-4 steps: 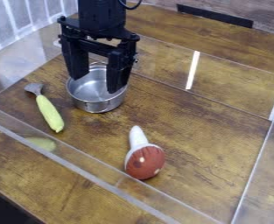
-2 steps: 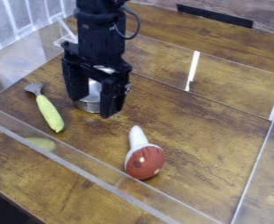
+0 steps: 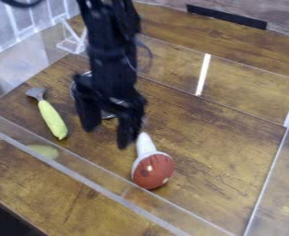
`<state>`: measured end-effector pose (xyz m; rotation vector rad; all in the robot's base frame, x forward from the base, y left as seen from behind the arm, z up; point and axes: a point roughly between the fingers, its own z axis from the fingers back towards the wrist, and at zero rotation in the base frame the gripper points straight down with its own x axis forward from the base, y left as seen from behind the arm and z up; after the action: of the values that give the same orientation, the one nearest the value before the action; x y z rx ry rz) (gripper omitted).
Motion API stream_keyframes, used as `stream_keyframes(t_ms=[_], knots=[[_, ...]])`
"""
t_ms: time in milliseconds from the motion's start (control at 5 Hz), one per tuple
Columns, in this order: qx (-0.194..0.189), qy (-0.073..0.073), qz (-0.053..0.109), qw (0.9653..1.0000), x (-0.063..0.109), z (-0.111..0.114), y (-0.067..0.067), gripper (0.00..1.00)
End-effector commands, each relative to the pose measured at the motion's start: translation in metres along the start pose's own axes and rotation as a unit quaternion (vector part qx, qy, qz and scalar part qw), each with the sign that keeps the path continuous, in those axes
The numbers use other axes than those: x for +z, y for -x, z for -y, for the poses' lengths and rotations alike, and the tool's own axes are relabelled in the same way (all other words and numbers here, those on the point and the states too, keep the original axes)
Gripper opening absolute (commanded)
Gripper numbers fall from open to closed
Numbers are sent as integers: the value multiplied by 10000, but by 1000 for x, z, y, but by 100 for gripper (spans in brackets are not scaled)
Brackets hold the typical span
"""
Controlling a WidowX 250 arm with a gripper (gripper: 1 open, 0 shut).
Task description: Put the mushroom in the silver pot
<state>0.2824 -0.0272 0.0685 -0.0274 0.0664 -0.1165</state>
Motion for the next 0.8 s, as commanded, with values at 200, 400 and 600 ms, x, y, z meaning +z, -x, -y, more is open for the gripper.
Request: stream_keyframes(t_ms=[200, 400, 600], knots=[[173, 89, 444, 9988, -29, 43, -16, 100], [21, 145, 516, 9986, -39, 46, -20, 100], [-142, 193, 540, 9983, -44, 45, -23, 100]])
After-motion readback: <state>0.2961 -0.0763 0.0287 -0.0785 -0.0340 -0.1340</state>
